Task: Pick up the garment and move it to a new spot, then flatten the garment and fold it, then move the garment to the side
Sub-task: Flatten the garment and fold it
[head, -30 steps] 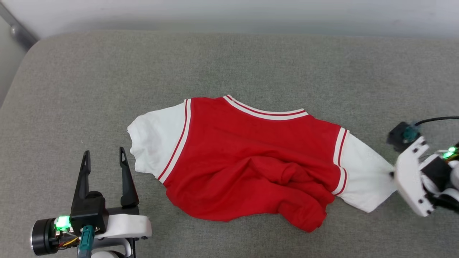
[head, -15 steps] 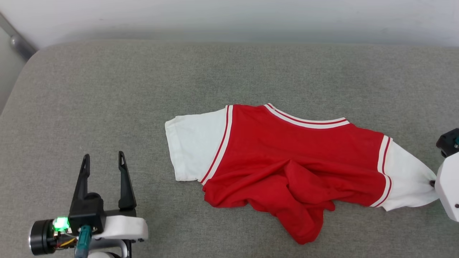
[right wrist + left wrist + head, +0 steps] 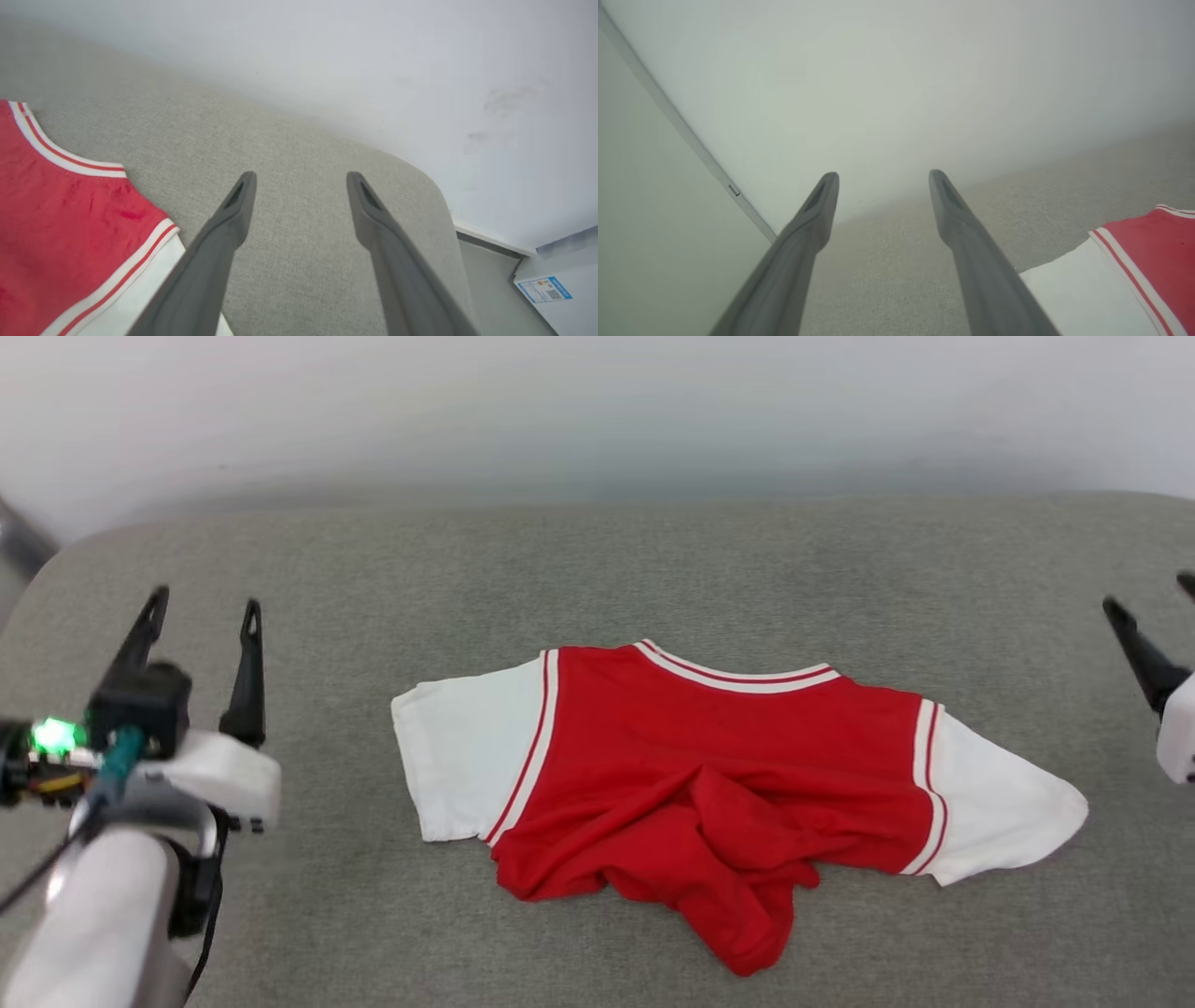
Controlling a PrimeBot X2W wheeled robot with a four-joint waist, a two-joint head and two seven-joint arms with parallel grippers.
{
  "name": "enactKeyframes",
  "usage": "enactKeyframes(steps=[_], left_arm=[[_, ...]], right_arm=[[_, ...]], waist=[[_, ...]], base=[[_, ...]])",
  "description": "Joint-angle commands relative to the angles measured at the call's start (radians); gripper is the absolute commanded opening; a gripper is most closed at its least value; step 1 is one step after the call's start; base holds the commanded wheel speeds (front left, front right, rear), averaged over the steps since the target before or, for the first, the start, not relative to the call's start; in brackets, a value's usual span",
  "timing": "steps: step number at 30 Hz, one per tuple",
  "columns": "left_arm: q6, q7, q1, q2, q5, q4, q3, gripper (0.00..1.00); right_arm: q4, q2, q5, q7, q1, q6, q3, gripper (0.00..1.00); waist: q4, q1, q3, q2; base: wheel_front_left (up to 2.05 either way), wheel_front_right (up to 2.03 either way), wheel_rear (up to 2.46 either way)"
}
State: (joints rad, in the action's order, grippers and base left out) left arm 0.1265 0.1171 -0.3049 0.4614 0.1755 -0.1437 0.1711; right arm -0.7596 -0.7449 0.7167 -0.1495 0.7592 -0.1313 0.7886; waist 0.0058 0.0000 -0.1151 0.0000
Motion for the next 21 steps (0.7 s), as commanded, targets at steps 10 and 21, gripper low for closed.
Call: enactKeyframes(steps=[10, 21], left_arm=[[-0.197, -0.3, -0.256, 0.104, 0.059, -0.064, 0.066, 1.0], [-0.255, -0.737, -0.463, 0.189, 0.3, -0.118, 0.286, 1.0]], right_arm=[[0.189, 0.212, -0.307, -0.115, -0.148, 0.001, -0.482, 1.0], [0.641, 0.534, -0.603, -0.115, -0.52, 0.001, -0.78, 1.0]], waist=[[-0.075, 0.0, 0.003, 0.0], [-0.123, 0.0, -0.052, 0.0]], base=[[0.0, 0.0, 0.0], [0.0, 0.0, 0.0]])
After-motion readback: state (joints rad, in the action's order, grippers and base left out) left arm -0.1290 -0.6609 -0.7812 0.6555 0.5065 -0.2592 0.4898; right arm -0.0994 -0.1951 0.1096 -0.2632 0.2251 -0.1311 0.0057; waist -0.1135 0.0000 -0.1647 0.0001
